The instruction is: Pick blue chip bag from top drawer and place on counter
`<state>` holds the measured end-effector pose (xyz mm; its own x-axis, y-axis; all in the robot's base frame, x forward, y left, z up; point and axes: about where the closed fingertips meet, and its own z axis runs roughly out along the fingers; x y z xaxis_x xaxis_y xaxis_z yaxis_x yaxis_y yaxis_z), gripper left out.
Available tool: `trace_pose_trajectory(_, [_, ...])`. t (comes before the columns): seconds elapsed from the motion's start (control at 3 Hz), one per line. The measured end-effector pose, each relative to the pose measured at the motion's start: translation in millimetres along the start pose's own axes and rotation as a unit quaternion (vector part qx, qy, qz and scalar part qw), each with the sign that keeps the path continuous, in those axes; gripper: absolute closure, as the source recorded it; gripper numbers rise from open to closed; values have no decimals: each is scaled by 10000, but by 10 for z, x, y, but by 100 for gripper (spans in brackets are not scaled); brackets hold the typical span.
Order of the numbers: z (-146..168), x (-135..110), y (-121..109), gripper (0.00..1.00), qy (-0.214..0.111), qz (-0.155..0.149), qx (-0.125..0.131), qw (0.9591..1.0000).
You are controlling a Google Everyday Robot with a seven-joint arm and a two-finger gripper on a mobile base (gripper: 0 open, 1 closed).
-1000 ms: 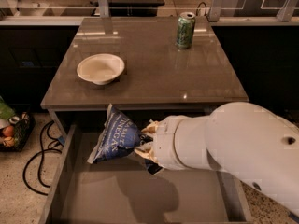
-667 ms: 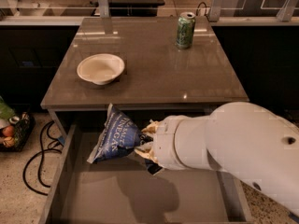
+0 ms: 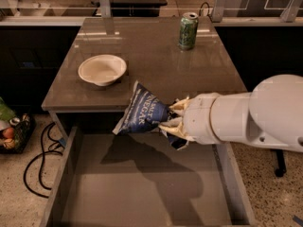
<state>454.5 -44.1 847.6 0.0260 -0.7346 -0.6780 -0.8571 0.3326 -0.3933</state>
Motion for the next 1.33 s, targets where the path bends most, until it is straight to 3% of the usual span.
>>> trace_pose_trajectory(0.33, [-147,149,-522,100,-51,123,177,9998])
trace_pose_trajectory(0.67, [-329,224,-1005,100,95,196,310,9993])
trace_pose_trajectory(1.33, [-319,480,-1806,100,500,460,347,9971])
